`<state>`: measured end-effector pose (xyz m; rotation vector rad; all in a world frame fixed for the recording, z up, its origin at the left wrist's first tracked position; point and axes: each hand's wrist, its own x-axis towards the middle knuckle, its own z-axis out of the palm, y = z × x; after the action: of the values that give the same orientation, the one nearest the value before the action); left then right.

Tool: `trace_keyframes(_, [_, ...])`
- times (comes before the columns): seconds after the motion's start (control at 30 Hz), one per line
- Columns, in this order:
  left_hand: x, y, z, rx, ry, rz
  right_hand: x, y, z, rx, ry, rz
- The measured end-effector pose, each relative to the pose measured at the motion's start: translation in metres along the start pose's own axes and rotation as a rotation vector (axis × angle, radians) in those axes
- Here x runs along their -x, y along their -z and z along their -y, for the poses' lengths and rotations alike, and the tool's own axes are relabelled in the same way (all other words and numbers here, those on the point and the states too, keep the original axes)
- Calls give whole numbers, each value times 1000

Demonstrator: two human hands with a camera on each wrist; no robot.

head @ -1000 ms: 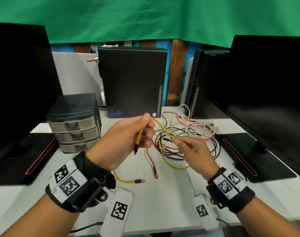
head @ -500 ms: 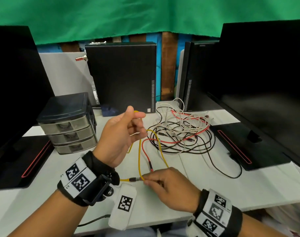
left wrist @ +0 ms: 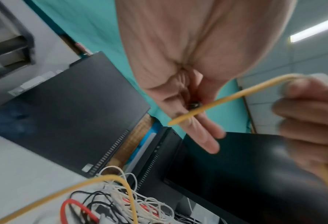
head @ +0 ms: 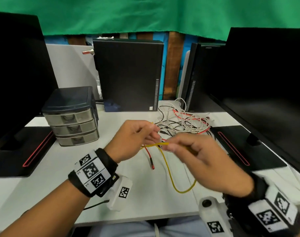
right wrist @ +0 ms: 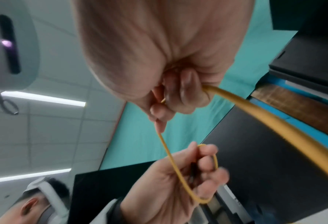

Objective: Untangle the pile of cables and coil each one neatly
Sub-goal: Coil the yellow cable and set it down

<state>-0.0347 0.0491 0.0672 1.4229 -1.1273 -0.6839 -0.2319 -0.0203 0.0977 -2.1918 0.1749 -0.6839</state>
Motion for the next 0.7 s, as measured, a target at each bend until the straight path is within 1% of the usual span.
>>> trace_keyframes(0.07, [7, -6, -6, 3, -18, 169, -9, 13, -8, 16, 5, -155])
trace_keyframes(0.13, [15, -14, -15, 113, -35, 267, -19, 24, -27, -62, -38, -326])
trace_keyframes(0.17, [19, -17, -20, 179, -40, 296, -22, 25, -39, -115, -66, -384])
trace_keyframes(0.2, [22, -20, -26, 244, -41, 314, -24, 22, -49, -154, -99, -408])
trace_keyframes(0.23, [23, -22, -31, 308, -34, 316, -24, 14, -61, -163, -140, -398])
trace_keyframes(0.3, [22, -21, -38, 459, -11, 264, -17, -11, -78, -142, -210, -286])
trace_keyframes(0.33, [19, -18, -38, 511, -4, 209, -12, -26, -82, -134, -244, -207])
trace_keyframes(0.37, [15, -14, -34, 514, -10, 141, -7, -40, -83, -134, -283, -122])
trace_keyframes(0.43, [6, -4, -21, 387, -52, 19, 2, -61, -72, -164, -340, 56])
trace_keyframes(0.5, [3, 1, -6, 227, -70, -36, 7, -65, -54, -203, -359, 197])
trace_keyframes(0.53, [3, 2, 0, 153, -77, -33, 6, -60, -44, -222, -367, 240])
trace_keyframes(0.6, [5, -2, 6, -41, -136, 10, 3, -43, -25, -240, -365, 279])
trace_keyframes(0.7, [8, -8, 8, -320, -234, 96, -1, -11, -6, -260, -346, 256])
